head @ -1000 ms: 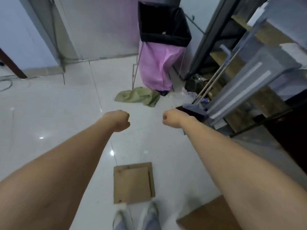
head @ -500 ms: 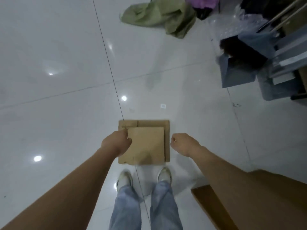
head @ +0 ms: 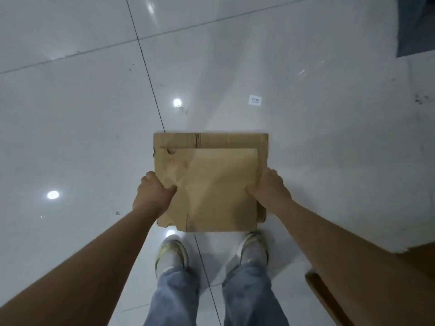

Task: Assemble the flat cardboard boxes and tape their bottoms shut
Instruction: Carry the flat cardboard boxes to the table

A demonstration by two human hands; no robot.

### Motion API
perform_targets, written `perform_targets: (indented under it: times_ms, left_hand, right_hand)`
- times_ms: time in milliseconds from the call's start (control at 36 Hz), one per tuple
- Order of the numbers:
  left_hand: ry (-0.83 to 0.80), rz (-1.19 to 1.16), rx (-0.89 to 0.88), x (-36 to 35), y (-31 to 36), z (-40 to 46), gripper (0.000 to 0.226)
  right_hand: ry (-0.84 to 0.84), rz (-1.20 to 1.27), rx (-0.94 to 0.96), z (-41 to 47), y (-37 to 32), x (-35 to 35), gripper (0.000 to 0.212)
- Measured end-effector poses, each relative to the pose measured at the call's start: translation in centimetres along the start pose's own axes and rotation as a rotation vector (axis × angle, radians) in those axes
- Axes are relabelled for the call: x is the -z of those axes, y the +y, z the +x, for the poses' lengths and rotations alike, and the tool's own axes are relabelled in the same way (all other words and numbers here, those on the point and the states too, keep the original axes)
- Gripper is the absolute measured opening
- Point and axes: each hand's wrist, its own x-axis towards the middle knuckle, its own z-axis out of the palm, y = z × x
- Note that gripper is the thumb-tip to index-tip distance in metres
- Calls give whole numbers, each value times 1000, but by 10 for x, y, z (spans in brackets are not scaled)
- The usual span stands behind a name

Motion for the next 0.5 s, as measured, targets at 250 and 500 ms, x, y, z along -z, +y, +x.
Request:
perform_targets:
  times_ms: [250, 500]
  left_hand:
    - [73, 18, 99, -45, -16, 64, 93]
    - [61, -141, 178, -61, -31, 98, 98]
  right_hand:
    - [116, 162, -143, 61, 13, -39, 107]
    - [121, 361, -218, 97, 25, -50, 105]
